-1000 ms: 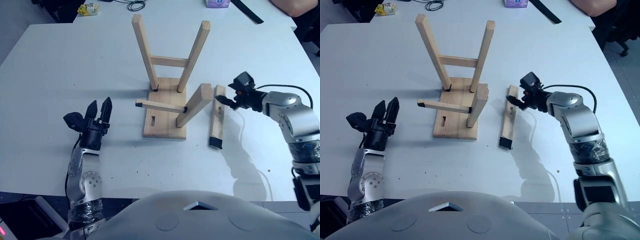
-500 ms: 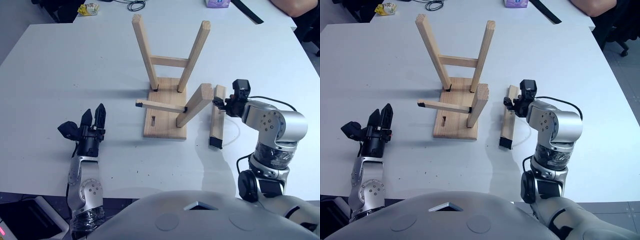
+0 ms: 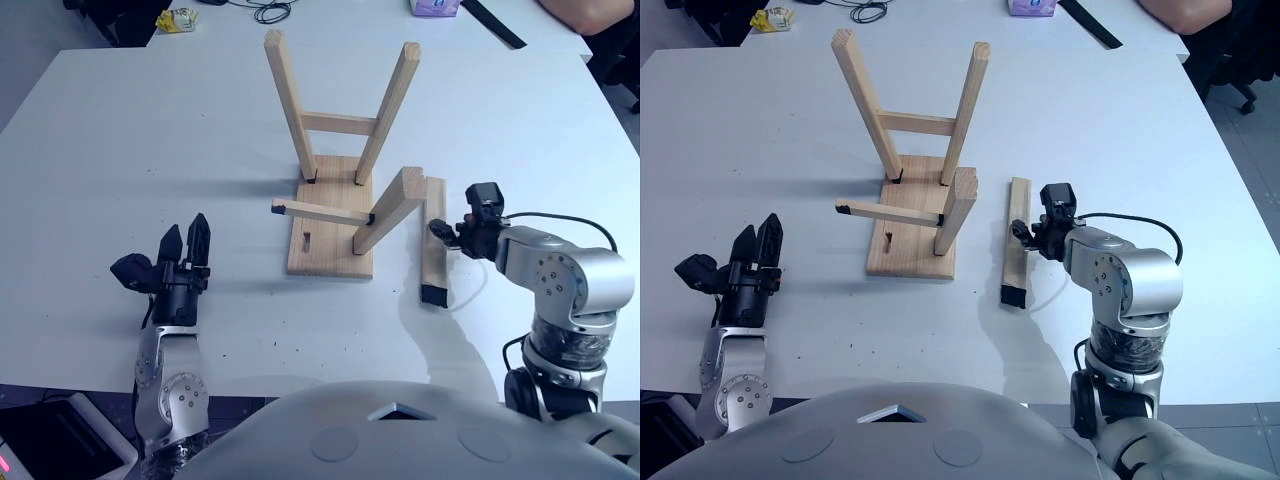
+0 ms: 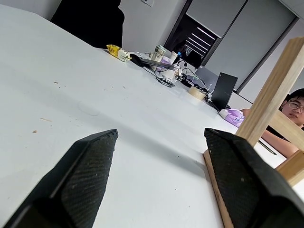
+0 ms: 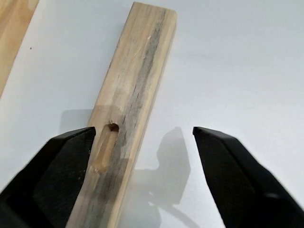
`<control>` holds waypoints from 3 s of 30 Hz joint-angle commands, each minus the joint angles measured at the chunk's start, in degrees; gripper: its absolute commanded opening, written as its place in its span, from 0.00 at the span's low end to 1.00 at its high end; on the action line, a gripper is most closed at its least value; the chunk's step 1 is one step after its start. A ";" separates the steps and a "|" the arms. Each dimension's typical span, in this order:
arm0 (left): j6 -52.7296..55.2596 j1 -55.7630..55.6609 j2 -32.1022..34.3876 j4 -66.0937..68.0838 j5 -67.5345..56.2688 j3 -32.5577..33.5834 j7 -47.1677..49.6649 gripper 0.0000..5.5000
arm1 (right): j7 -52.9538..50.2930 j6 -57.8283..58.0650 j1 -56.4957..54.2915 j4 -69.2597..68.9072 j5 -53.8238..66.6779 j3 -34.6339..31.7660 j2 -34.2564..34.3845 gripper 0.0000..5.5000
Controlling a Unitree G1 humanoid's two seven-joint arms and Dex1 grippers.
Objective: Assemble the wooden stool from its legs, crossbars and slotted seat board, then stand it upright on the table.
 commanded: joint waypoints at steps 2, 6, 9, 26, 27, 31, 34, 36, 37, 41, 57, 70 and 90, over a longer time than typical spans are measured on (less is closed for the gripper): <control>-2.12 4.51 -3.12 -2.36 0.24 -0.67 1.12 0.61 | 0.76 0.61 -7.55 2.38 2.87 -0.52 -4.70 0.69; -5.35 8.03 -7.01 -3.46 1.28 -2.45 1.31 0.61 | 3.70 0.61 -10.67 4.27 10.68 1.20 -11.87 0.69; -8.25 11.04 -9.74 -4.56 2.22 -4.04 1.53 0.61 | 4.91 0.61 -13.54 7.70 17.82 4.05 -18.55 0.69; -13.31 12.71 -6.43 -5.10 1.37 -8.95 5.98 0.61 | -15.85 0.61 -13.17 18.98 48.10 9.24 -21.58 0.69; -12.92 12.11 -5.96 -4.93 1.39 -8.93 6.05 0.61 | -18.41 0.61 -11.95 18.71 47.60 8.90 -19.94 0.69; -10.84 9.64 -3.97 -4.84 1.10 -8.63 6.17 0.61 | -27.03 0.60 -6.92 16.26 45.40 6.79 -14.34 0.69; -8.99 7.98 -2.07 -4.77 0.15 -7.41 6.04 0.61 | -31.90 0.60 -4.08 13.95 44.43 4.08 -10.62 0.69; -8.00 6.97 -1.13 -4.53 -0.35 -6.49 5.97 0.61 | -33.99 0.60 -2.63 12.80 43.38 2.97 -8.59 0.69; -7.44 6.02 -0.55 -4.08 -0.57 -6.02 5.92 0.61 | -34.60 0.59 -2.05 12.07 42.24 2.46 -7.36 0.69; -5.79 2.95 0.53 -3.16 -0.80 -5.30 5.99 0.61 | -33.63 0.54 -2.58 9.23 37.20 2.58 -4.71 0.69; -5.04 1.39 -0.13 -2.13 -0.36 -4.24 5.74 0.61 | -11.37 -2.14 -7.42 0.44 24.45 6.69 -12.39 0.69; -5.76 2.99 -1.19 -2.42 0.22 -4.38 5.76 0.61 | -8.93 0.59 -8.61 7.83 15.29 2.00 -10.33 0.69; -6.03 3.91 -2.25 -2.86 0.54 -3.68 5.51 0.61 | -8.14 0.60 -11.23 10.04 25.26 3.61 -8.47 0.69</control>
